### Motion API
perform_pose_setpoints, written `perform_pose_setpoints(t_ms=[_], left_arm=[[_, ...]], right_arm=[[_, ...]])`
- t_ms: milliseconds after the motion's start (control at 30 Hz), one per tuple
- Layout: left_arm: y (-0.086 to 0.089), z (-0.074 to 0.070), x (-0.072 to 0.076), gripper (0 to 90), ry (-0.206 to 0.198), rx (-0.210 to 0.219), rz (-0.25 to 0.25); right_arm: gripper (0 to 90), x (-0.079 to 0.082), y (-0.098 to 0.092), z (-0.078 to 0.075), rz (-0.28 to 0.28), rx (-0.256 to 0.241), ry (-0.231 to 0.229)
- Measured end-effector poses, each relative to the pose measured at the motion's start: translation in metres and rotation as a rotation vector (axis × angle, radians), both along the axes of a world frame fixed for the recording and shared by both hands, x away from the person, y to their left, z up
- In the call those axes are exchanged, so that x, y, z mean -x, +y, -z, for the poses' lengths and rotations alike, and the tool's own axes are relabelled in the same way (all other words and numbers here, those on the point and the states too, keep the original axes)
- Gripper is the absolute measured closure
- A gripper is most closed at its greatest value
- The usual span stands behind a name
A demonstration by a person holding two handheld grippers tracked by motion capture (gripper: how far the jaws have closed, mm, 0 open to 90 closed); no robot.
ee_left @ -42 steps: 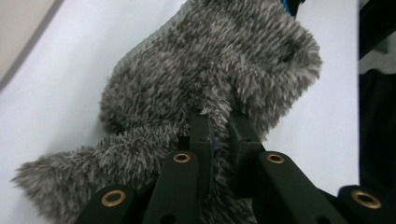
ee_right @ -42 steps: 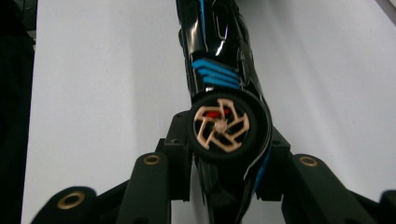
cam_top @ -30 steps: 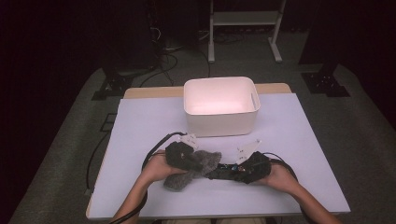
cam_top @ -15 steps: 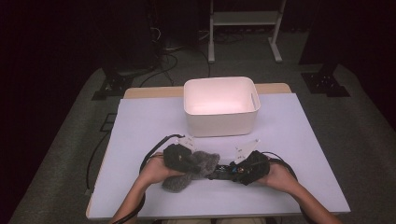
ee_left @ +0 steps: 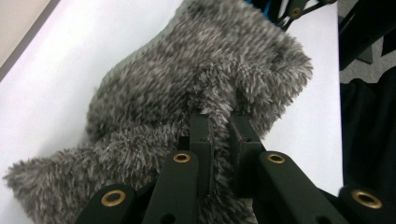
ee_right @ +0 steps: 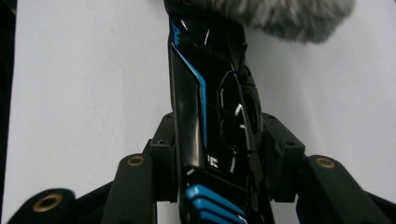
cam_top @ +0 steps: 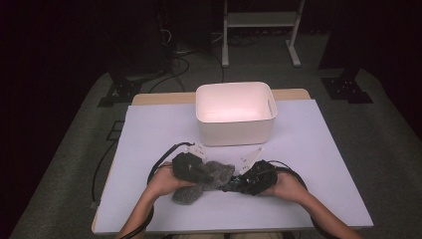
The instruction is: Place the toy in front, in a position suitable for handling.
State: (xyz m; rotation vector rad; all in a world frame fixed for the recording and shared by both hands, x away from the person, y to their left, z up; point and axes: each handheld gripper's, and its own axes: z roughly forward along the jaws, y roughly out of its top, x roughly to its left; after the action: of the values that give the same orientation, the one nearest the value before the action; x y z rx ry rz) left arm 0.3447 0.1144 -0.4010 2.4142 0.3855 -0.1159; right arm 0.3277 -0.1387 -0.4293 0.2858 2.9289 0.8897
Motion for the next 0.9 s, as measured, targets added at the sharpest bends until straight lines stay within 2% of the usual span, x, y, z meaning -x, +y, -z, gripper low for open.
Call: perform_pose_setpoints(t_ms=[167, 300, 567, 733, 833, 900], left_arm=[[0.000, 0.004, 0.000, 82.3, 0.021, 0.020, 0.000], [-0.012, 0.003, 0.001, 82.3, 0.010, 0.004, 0.024], [-0.012, 0.003, -0.002, 82.3, 0.021, 0.009, 0.028], [-0.009, 0.005, 0.001, 82.3, 0.029, 0.034, 0.013], [-0.008, -0.002, 0.005, 82.5, -0.006, 0.024, 0.012], [-0.002, -0.012, 0.006, 82.5, -0.015, 0.056, 0.002]], right_arm=[[53.5, 0.000, 0.005, -0.002, -0.010, 0.033, -0.001], [52.1, -0.001, 0.013, -0.004, -0.017, 0.052, -0.005], [52.9, -0.004, 0.018, -0.006, -0.012, 0.080, 0.013], [54.4, -0.002, 0.017, -0.006, -0.028, 0.078, -0.010], [55.1, 0.002, 0.018, -0.008, -0.030, 0.058, -0.016], [55.3, 0.001, 0.018, -0.010, -0.023, 0.024, -0.013]])
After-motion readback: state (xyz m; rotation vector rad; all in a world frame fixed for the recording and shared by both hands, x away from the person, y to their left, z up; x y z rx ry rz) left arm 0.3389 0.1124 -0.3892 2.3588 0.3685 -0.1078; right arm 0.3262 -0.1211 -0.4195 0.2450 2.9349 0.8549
